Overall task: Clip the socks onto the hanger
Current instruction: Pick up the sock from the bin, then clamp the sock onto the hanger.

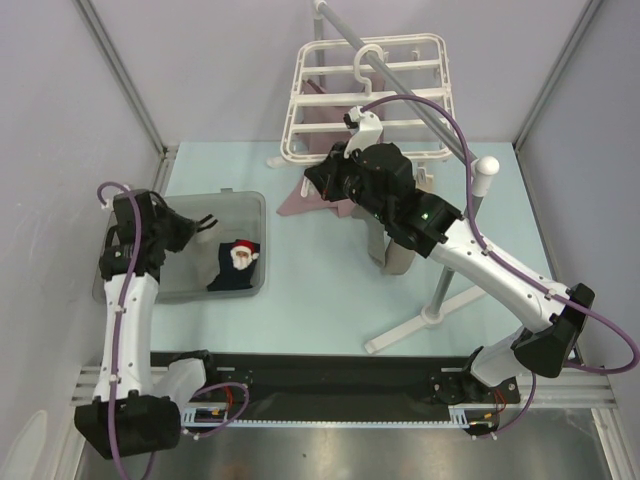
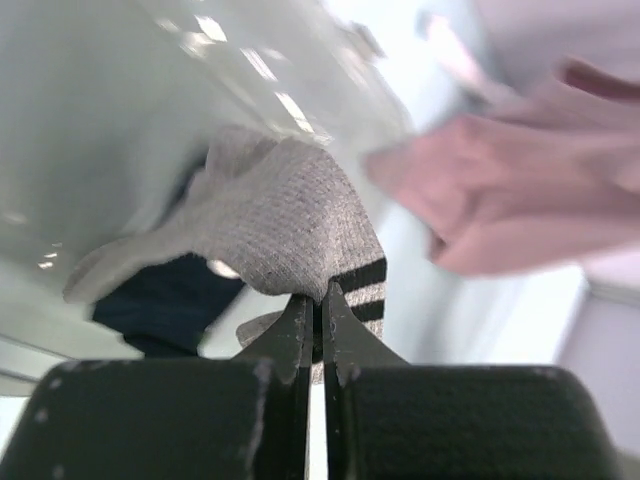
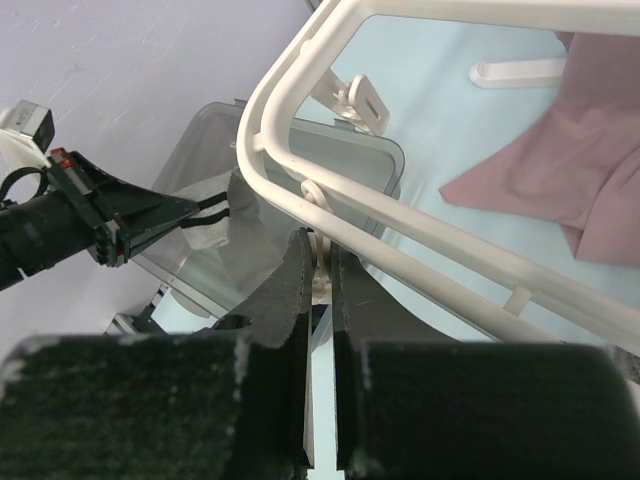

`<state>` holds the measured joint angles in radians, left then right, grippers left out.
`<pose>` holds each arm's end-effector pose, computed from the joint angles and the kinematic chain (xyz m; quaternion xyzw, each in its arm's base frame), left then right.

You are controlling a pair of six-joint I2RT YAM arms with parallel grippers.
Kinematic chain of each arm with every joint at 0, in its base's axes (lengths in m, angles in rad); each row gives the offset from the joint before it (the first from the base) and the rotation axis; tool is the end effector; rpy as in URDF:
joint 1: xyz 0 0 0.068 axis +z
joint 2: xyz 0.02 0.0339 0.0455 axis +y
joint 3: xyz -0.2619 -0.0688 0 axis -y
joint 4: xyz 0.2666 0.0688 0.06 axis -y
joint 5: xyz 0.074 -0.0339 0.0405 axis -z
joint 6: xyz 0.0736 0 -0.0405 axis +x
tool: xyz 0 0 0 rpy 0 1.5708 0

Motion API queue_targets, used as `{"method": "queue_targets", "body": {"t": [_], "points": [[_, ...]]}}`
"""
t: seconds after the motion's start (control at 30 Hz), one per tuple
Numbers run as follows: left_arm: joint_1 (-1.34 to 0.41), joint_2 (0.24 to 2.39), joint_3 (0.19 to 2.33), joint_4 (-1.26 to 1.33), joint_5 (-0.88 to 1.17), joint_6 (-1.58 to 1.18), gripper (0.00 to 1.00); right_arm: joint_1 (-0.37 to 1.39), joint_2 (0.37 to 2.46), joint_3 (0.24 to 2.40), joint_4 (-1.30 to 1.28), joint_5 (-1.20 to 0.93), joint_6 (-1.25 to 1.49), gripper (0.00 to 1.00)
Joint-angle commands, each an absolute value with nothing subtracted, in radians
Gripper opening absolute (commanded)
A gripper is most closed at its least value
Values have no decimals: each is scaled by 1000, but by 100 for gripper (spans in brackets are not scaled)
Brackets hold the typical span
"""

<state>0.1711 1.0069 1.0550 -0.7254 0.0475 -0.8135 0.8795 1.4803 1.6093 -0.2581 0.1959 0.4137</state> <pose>0.2552 0.0405 0.3152 -0.4171 0.7994 -0.1567 0.4031 0.2648 0.2975 0.4493 -0.1098 0.7424 0.3371 0.5685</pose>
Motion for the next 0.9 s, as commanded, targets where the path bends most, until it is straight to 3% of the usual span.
{"method": "queue_targets", "body": {"t": [0.0, 0.2, 0.27, 0.43, 0.57, 0.87], "points": [[147, 963, 1069, -641, 277, -833, 0, 890, 1459, 1597, -259, 166, 413, 0], [-61, 894, 996, -494, 316, -1099, 0, 888, 1453, 1597, -249, 149, 437, 0], [-118, 818, 909, -369, 261, -1265, 0, 888, 1448, 1595, -244, 146, 451, 0], [-286, 741, 871, -343, 48, -1503, 0, 884, 1447, 1586, -224, 120, 495, 0], [-397, 787, 989, -400, -119, -1514, 0, 882, 1448, 1589, -216, 95, 520, 0], [-523, 867, 1028, -325, -193, -1523, 0, 871, 1436, 1588, -222, 75, 541, 0]]}}
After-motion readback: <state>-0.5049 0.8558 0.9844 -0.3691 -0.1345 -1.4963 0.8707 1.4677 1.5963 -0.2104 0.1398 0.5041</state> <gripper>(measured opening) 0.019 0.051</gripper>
